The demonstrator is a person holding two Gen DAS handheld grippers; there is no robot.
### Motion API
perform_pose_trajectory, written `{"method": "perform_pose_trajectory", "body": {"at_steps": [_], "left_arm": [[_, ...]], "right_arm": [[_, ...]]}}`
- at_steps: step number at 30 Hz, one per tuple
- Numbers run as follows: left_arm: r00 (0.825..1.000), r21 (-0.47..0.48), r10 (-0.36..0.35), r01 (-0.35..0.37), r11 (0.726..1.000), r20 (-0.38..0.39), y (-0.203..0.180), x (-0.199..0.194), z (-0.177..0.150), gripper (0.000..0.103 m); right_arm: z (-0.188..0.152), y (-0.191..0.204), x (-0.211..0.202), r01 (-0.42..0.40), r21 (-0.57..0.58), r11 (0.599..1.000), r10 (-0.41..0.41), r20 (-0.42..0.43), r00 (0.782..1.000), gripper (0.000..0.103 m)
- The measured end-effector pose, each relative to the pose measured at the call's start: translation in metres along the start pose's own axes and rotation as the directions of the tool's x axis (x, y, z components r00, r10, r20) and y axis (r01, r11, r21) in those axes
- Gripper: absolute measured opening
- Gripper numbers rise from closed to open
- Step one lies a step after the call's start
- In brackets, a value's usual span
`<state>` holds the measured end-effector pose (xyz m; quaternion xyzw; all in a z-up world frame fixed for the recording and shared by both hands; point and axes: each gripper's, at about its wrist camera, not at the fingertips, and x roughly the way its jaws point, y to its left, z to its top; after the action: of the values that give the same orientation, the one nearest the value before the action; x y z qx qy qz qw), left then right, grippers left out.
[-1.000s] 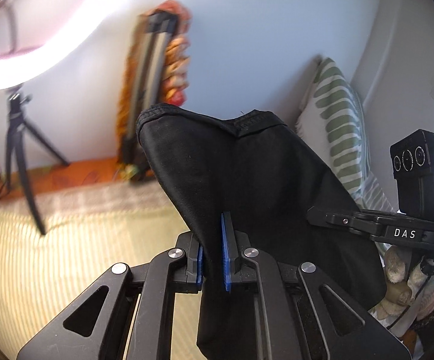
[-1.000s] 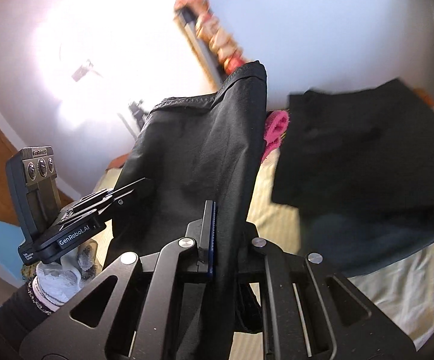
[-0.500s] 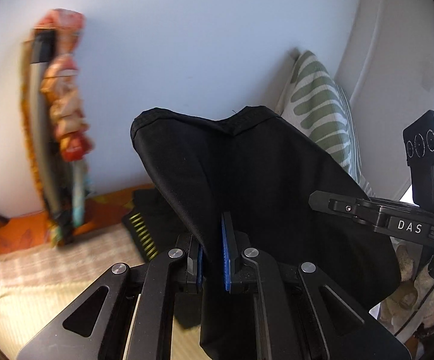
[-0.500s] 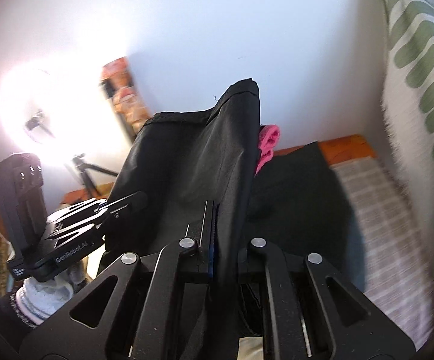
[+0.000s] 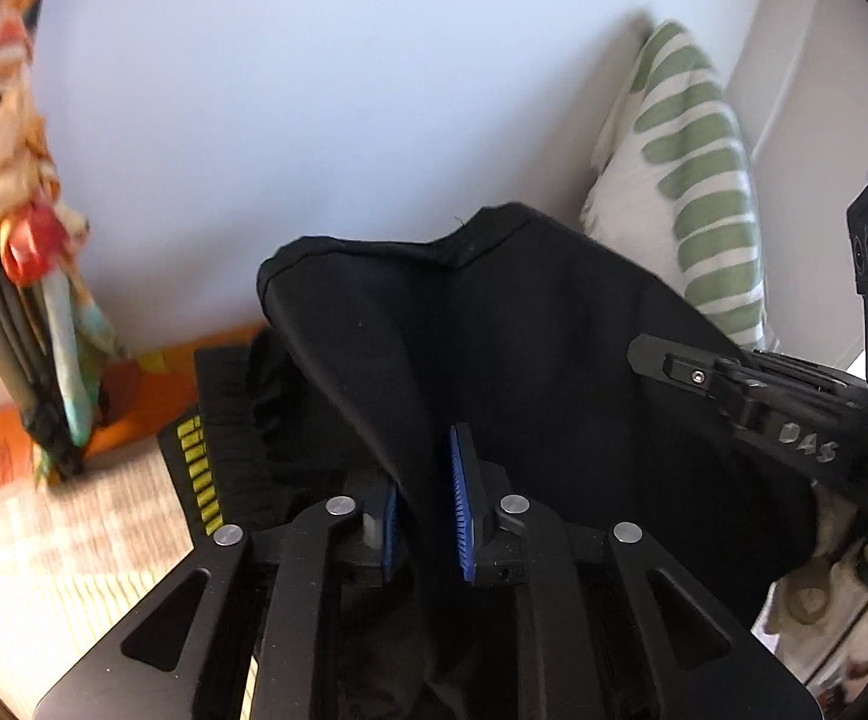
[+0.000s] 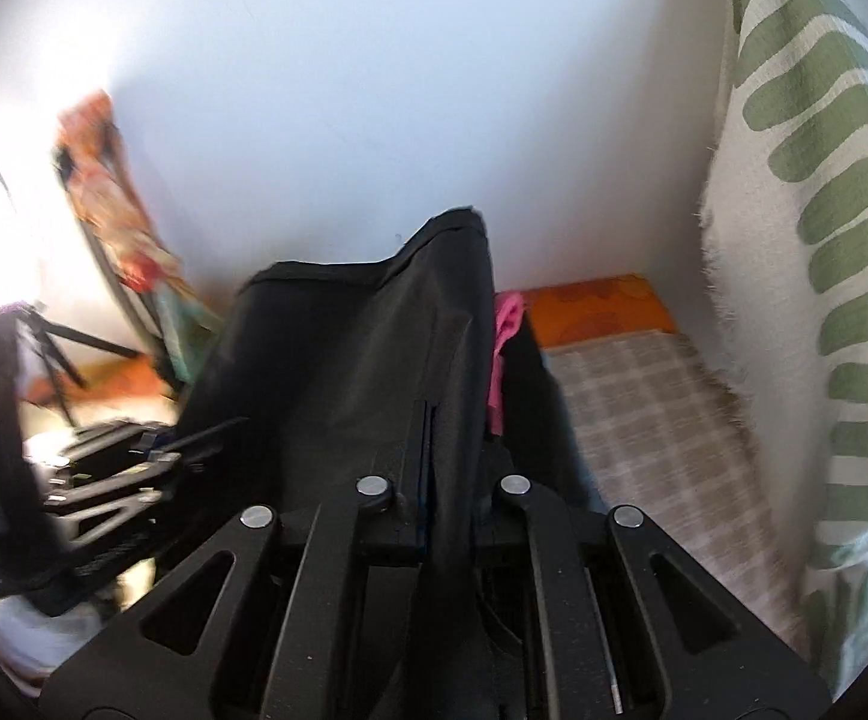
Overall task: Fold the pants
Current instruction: 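Carry the folded trousers with both grippers onto the stack by the pillow, then open both grippers and release the trousers onto the stack, then withdraw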
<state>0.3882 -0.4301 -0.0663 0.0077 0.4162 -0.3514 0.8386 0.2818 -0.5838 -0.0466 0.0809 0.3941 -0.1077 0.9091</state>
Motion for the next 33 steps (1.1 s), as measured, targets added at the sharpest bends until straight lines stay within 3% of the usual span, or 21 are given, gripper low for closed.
{"method": "perform_pose_trajectory", "body": {"at_steps": [3,4,5,6,12,24,28,33], "left_arm": [[1.000,-0.002,0.017,-0.017,1.000,-0.004,0.004,-0.004,-0.003,0.021],[1.000,0.002,0.015,-0.015,1.000,-0.003,0.006,-0.007,-0.005,0.025],[1.000,0.002,0.010,-0.010,1.000,0.001,0.008,-0.010,-0.006,0.038],[1.000,0.004,0.008,-0.008,1.000,0.010,0.009,-0.014,-0.007,0.050],[0.999,0.006,-0.003,0.003,1.000,0.042,0.014,-0.034,-0.010,0.053],[0.993,0.099,0.018,-0.029,0.995,0.113,-0.015,-0.102,-0.020,0.060],[0.990,0.112,0.022,-0.038,0.993,0.141,-0.020,-0.127,-0.026,0.064],[0.984,0.136,0.042,-0.066,0.989,0.174,-0.024,-0.162,-0.043,0.069]], "right_arm": [[-0.001,-0.001,0.008,0.089,-0.001,0.996,-0.089,-0.014,0.996,0.030],[-0.001,-0.002,0.007,0.091,0.007,0.996,-0.091,-0.010,0.996,0.043],[-0.001,-0.003,0.005,0.089,0.015,0.996,-0.089,0.000,0.996,0.053],[-0.001,-0.002,0.002,0.090,0.019,0.996,-0.090,0.011,0.996,0.056],[-0.006,0.007,-0.011,0.116,-0.004,0.993,-0.116,0.020,0.993,0.056],[-0.015,0.026,-0.065,0.093,0.012,0.996,-0.093,0.070,0.993,0.058],[-0.021,0.036,-0.091,0.087,0.007,0.996,-0.087,0.104,0.991,0.070],[-0.034,0.053,-0.122,0.077,-0.006,0.997,-0.076,0.134,0.988,0.076]]}}
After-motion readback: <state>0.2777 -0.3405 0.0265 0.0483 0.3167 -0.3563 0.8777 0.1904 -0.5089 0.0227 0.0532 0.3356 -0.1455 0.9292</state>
